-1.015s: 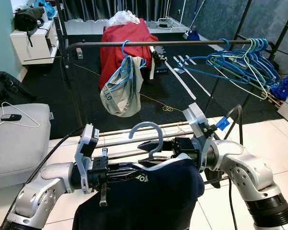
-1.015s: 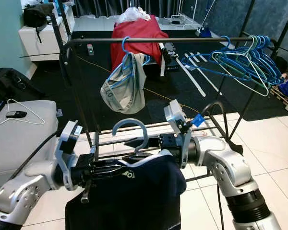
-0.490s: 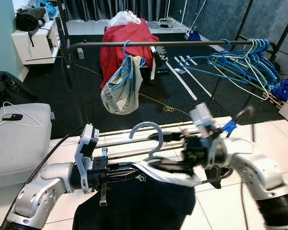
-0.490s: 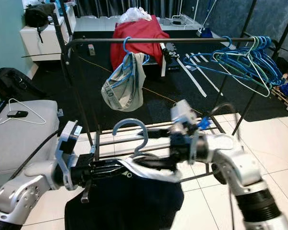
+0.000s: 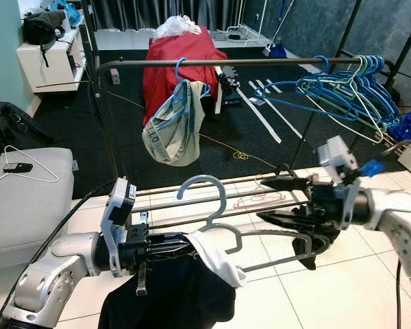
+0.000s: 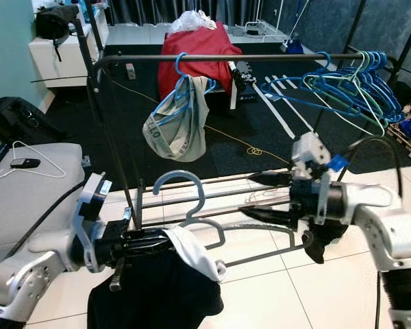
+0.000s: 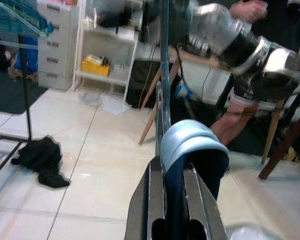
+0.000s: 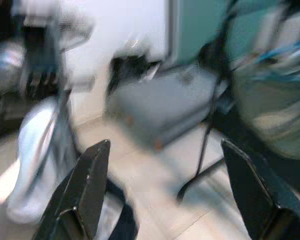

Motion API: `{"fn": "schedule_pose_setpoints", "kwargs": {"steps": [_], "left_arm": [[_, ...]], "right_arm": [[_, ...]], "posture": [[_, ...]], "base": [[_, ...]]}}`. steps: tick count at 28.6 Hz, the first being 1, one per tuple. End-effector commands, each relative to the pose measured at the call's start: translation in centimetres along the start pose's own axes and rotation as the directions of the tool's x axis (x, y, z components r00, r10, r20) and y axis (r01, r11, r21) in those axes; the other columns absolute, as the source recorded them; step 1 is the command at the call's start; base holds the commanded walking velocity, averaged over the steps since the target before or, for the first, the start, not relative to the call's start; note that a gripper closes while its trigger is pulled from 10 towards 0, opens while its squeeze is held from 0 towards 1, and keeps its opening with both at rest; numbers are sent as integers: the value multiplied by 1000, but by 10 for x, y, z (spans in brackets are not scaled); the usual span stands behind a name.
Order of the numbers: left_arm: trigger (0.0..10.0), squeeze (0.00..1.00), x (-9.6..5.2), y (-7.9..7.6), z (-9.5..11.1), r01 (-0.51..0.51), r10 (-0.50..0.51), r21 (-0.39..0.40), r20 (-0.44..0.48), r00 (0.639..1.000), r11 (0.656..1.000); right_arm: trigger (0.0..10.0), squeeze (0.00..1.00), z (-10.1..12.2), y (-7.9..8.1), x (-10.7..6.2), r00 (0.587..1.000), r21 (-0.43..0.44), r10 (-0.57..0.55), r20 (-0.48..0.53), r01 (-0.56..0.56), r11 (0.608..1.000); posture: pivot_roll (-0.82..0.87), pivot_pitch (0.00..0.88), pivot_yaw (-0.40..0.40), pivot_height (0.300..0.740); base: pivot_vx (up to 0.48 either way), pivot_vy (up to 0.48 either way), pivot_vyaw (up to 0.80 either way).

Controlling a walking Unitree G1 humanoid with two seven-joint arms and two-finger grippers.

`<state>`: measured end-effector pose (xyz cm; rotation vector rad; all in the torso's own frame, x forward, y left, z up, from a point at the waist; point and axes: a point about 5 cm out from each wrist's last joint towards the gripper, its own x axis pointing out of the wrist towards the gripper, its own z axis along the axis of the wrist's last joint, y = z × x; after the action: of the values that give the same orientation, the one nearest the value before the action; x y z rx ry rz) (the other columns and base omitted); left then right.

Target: Hang hanger

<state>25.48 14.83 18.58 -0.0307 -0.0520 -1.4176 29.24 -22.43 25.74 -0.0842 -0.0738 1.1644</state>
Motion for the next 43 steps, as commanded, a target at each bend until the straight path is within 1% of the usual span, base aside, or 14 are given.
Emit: {"fn": "schedule_pose_setpoints", "kwargs": {"steps": [1,7,10,12,13,17,21,25,26,28,29,33,41,43], "left_arm": [[0,0,-3,2,0,-9,11,31,-41,999,999],[0,0,-13,22,-6,-162,185,143,-165,969,976],[0,0,-17,29,-5,-211,239,170,-166,957,963],[0,0,-25,40,2,-293,326,211,-145,934,933],[0,0,-25,40,2,-293,326,211,-145,934,933],[0,0,-48,51,24,-376,397,224,-56,916,899],[0,0,-59,51,32,-377,395,229,-39,918,898],[0,0,-60,52,35,-374,386,225,-7,923,899],[0,0,-55,51,38,-350,353,213,27,935,912],[0,0,-55,51,38,-350,353,213,27,935,912],[0,0,-42,44,41,-254,247,189,61,967,949],[0,0,-29,38,37,-150,149,211,21,989,966],[0,0,-16,38,42,-97,94,238,26,995,966],[0,0,-14,38,47,-76,68,236,42,997,969]], "right_arm": [[10000,0,14,-4,-6,987,53,-41,158,33,998],[10000,0,31,-12,4,894,18,-241,378,253,967],[10000,0,25,-26,6,818,-41,-439,372,487,873],[10000,0,-4,-44,-6,660,3,-695,285,725,689],[10000,0,-4,-44,-6,660,3,-695,285,725,689],[10000,0,-42,-44,-43,363,125,-899,244,908,401],[10000,0,-77,-31,-58,303,157,-942,144,933,324],[10000,0,-111,-18,-50,393,130,-919,0,912,390],[10000,0,-134,-5,-37,513,102,-854,-85,857,505],[10000,0,-134,-5,-37,513,102,-854,-85,857,505],[10000,0,-172,31,-5,757,60,-609,-236,637,768],[10000,0,-199,65,20,876,22,-309,-370,341,940],[10000,0,-213,68,41,884,74,-240,-402,292,953],[10000,0,-208,63,52,879,-114,-262,-398,236,965]], "posture": [[-101,84,-30,740],[-98,80,-22,740],[-98,80,-22,740],[-94,82,-22,740],[-94,82,-22,740],[-81,88,-25,740],[-85,92,-18,740],[-92,94,-12,740],[-91,95,-12,740],[-91,95,-12,740],[-93,95,-7,740],[-88,98,-6,740],[-82,98,-5,740],[-79,99,-5,740]], "base": [[0,0,0],[0,0,0],[0,0,0],[0,0,0],[0,0,0],[0,0,0],[0,0,0],[0,0,0],[0,0,0],[0,0,0],[0,0,0],[0,0,0],[0,0,0],[0,0,0]]}}
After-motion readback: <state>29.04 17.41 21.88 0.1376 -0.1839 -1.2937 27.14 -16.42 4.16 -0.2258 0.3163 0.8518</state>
